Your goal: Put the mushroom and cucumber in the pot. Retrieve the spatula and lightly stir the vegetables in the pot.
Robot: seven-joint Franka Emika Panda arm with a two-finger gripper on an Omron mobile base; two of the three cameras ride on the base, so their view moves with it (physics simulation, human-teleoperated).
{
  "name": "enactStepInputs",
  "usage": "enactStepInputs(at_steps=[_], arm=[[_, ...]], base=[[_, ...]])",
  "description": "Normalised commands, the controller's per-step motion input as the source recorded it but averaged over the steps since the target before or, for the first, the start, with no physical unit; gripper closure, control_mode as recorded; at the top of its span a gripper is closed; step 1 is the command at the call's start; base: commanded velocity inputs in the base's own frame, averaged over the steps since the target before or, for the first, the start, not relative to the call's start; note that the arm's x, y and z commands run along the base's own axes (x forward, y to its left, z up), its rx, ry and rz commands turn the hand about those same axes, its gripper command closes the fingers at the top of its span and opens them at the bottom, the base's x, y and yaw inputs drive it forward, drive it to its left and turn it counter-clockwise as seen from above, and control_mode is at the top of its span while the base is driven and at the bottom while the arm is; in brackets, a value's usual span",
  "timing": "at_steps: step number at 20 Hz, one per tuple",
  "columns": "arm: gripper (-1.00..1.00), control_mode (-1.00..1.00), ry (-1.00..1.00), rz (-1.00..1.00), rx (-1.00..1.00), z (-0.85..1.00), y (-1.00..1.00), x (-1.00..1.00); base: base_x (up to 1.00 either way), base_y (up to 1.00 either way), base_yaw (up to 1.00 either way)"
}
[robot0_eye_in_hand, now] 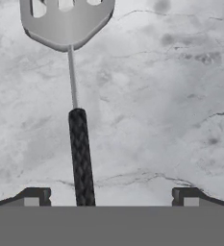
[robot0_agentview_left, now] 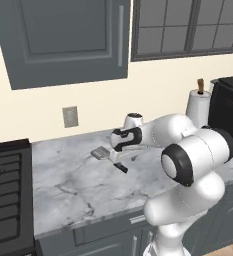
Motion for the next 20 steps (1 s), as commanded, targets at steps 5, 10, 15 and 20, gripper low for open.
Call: enactStepInputs(at_steps=[5,10,15,20], arm=[[-1.0,-1.0,0.01,0.01,0.0,-0.01,0.12,0.01],[-1.0,-1.0,0.03,0.01,0.0,-0.08,0.01,0.0],[-1.0,-1.0,0.06,0.0,0.0,-0.22,0.0,-0.15],[-1.0,-1.0,0.01,0.0,0.0,-0.03,0.0,-0.08]], base=[[0.0,0.0,0.0],[0.0,0.0,0.0],[0.0,0.0,0.0],[0.0,0.0,0.0]])
